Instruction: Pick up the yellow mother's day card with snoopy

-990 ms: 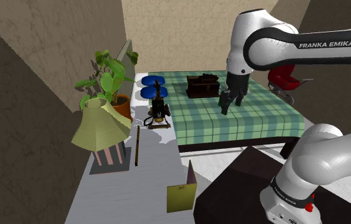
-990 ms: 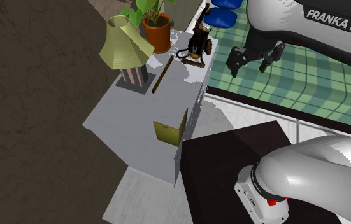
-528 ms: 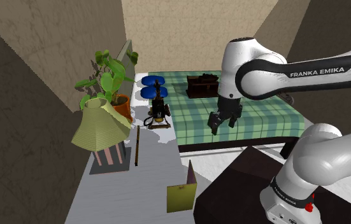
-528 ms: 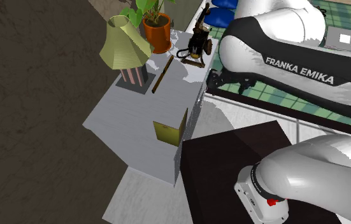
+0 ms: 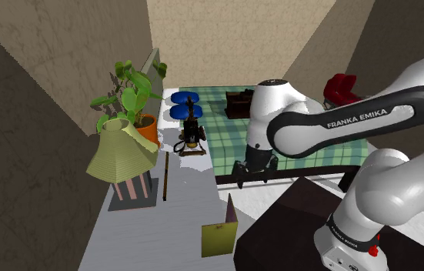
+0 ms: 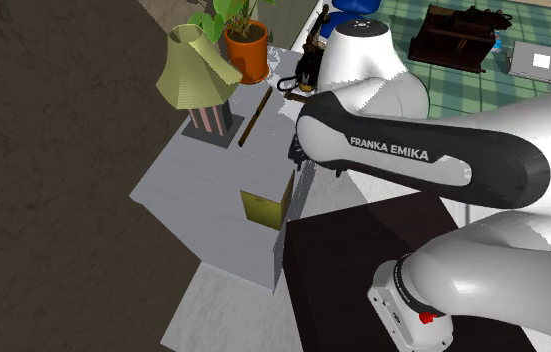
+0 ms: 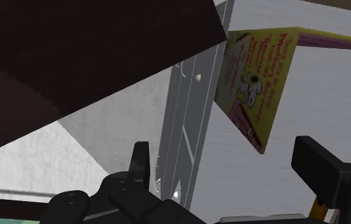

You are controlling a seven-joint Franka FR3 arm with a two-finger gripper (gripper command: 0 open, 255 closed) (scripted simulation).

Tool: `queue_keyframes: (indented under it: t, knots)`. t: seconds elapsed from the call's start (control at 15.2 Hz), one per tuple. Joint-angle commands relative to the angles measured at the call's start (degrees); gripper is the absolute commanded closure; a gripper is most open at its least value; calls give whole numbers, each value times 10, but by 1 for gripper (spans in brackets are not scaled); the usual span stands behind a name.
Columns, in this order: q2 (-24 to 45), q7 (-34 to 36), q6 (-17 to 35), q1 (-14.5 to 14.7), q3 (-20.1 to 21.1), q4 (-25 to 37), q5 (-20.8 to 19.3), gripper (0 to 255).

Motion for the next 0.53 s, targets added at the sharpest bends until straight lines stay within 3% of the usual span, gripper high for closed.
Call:
queue_keyframes:
  t: [0.0,0.33,0.46]
  knots:
    - [30,40,42,7,28,-5,27,0]
    - [146,137,160,2,102,13,66,0]
    - [167,146,183,-1,112,13,67,0]
